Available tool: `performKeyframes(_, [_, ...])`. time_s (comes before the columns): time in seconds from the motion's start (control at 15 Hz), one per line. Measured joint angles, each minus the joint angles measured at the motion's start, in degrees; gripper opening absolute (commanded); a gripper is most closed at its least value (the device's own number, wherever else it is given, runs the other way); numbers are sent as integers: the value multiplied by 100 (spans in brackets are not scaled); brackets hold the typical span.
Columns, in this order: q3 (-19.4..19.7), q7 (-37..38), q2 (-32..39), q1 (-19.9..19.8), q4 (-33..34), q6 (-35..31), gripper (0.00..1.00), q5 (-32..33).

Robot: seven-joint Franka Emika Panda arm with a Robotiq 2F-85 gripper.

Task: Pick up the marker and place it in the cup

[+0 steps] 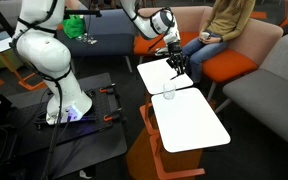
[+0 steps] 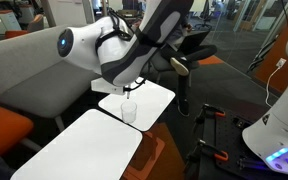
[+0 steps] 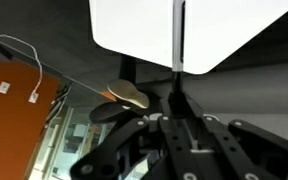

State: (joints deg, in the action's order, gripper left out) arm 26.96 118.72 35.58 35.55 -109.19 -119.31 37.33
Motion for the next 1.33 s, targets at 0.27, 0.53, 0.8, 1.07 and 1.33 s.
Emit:
performKeyframes(0.27, [-846,405,50,-485,157,631,5,265])
performKeyframes(0.53, [-1280,736,486,-974,565,1222,5,440])
performKeyframes(0.8, [-1485,770,1047,-1279,1152,1367,5,526])
performKeyframes(1.07, [-1561,770,1399,-1330,1588,1370,5,568])
performKeyframes(1.33, [-1722,768,1577,-1448,1811,1370,20,510])
